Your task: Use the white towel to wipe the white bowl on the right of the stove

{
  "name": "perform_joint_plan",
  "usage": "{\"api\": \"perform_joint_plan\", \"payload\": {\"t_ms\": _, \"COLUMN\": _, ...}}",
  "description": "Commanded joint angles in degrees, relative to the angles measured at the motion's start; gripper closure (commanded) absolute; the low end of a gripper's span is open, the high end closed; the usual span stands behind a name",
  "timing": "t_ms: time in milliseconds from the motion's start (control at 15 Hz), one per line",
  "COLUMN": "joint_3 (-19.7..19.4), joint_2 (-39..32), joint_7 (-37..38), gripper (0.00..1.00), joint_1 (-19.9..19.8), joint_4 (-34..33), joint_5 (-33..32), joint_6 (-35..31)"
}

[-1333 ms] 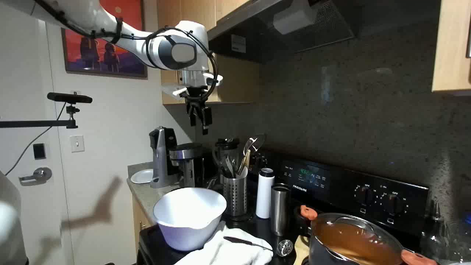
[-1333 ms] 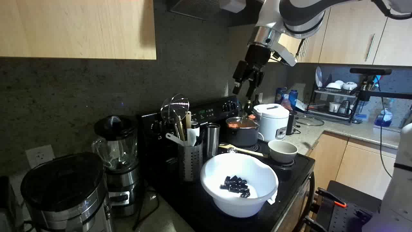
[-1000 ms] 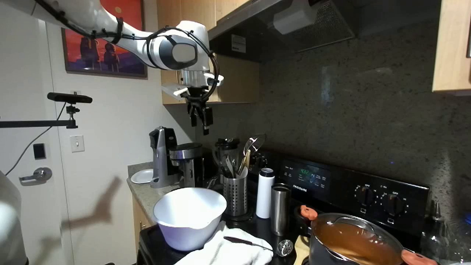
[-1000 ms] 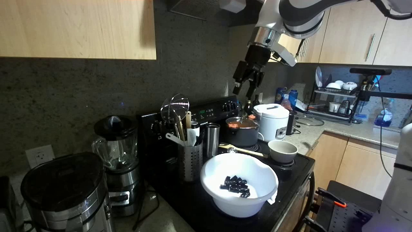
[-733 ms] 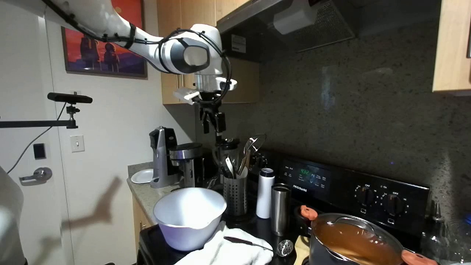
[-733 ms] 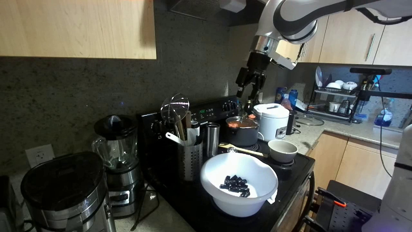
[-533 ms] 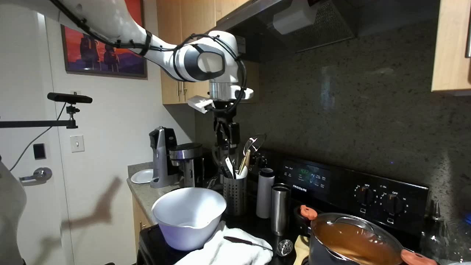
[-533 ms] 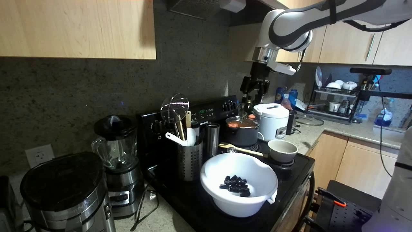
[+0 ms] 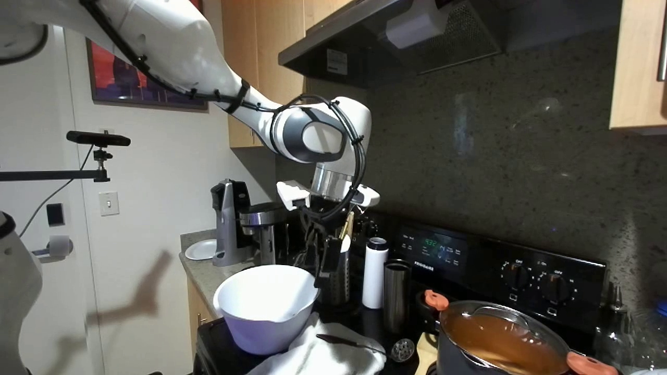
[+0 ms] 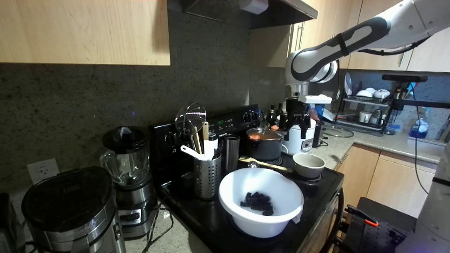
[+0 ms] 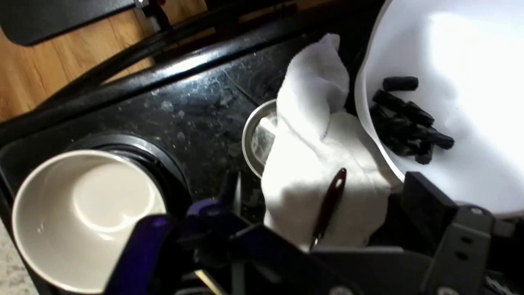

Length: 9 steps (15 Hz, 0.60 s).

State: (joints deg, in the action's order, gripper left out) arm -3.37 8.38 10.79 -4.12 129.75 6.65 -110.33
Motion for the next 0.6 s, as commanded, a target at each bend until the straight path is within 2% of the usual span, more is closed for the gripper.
{"api": "perform_joint_plan", "payload": {"t_ms": 0, "joint_3": -0.4, "joint_2": -0.6, "joint_7": 1.9, "gripper": 0.0, "joint_1": -0.6, "joint_4": 2.9, "joint_5": -0.2, "joint_6": 1.9}}
{"api": "perform_joint_plan", "payload": {"t_ms": 533, "joint_3": -0.8, "joint_2": -5.4, "joint_7": -4.5, "gripper": 0.0, "joint_1": 0.1, "joint_4": 8.2, "joint_5": 5.0, "joint_6": -4.8}}
